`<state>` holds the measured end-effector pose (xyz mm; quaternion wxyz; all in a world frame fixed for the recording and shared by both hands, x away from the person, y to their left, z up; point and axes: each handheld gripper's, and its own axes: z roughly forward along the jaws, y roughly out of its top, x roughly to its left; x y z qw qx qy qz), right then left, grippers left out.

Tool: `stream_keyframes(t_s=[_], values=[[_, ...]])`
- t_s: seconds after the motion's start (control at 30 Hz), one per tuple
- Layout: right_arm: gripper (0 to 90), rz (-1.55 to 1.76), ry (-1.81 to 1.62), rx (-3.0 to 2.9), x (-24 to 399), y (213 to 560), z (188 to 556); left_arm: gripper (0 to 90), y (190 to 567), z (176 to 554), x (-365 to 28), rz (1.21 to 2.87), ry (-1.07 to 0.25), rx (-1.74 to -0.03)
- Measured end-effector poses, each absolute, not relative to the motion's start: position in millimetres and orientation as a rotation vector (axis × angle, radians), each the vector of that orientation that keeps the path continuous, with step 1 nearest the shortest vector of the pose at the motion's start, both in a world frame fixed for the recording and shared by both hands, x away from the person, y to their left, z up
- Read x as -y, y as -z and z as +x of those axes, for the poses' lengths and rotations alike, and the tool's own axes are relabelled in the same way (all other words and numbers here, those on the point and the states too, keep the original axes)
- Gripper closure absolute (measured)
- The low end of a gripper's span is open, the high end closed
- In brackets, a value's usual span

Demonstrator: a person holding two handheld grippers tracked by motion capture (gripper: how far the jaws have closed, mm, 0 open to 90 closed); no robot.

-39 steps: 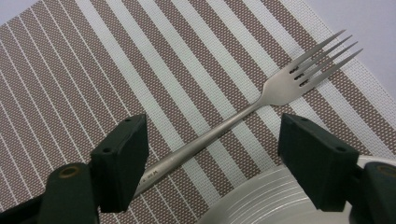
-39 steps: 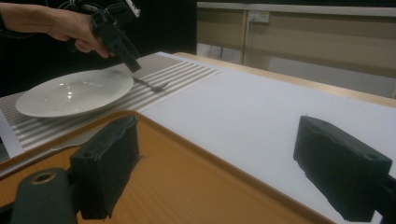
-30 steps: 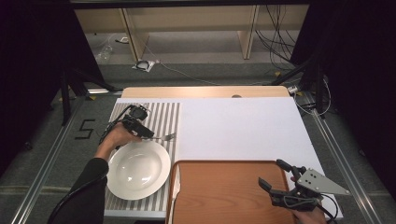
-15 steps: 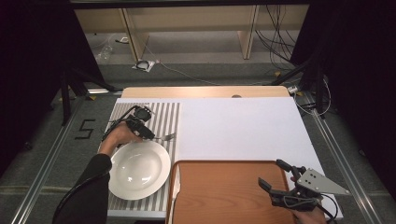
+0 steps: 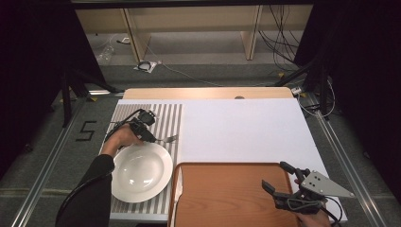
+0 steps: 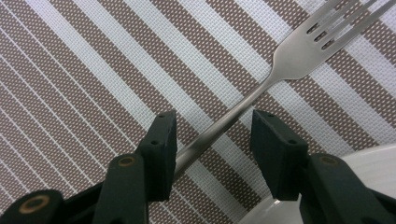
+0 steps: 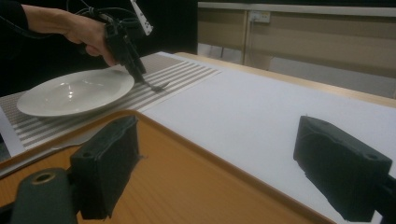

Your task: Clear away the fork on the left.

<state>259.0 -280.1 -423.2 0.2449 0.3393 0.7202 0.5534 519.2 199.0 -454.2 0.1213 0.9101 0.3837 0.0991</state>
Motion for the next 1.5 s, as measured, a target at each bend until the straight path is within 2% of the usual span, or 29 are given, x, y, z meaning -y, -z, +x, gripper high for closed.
stream_keyframes(t_s=[0.37, 1.0, 1.5], values=[[15.2, 0.923, -1.522, -1.960, 280.0, 423.4, 259.2, 55.9, 460.8, 523.2, -195.3, 2.712, -0.269, -1.099], [15.2, 0.920, -1.521, -1.964, 279.4, 423.6, 259.5, 59.6, 461.7, 525.9, -198.4, 2.688, -0.250, -1.113], [15.2, 0.925, -1.522, -1.965, 279.7, 423.7, 259.4, 73.2, 461.2, 527.1, -198.8, 2.681, -0.171, -1.103]])
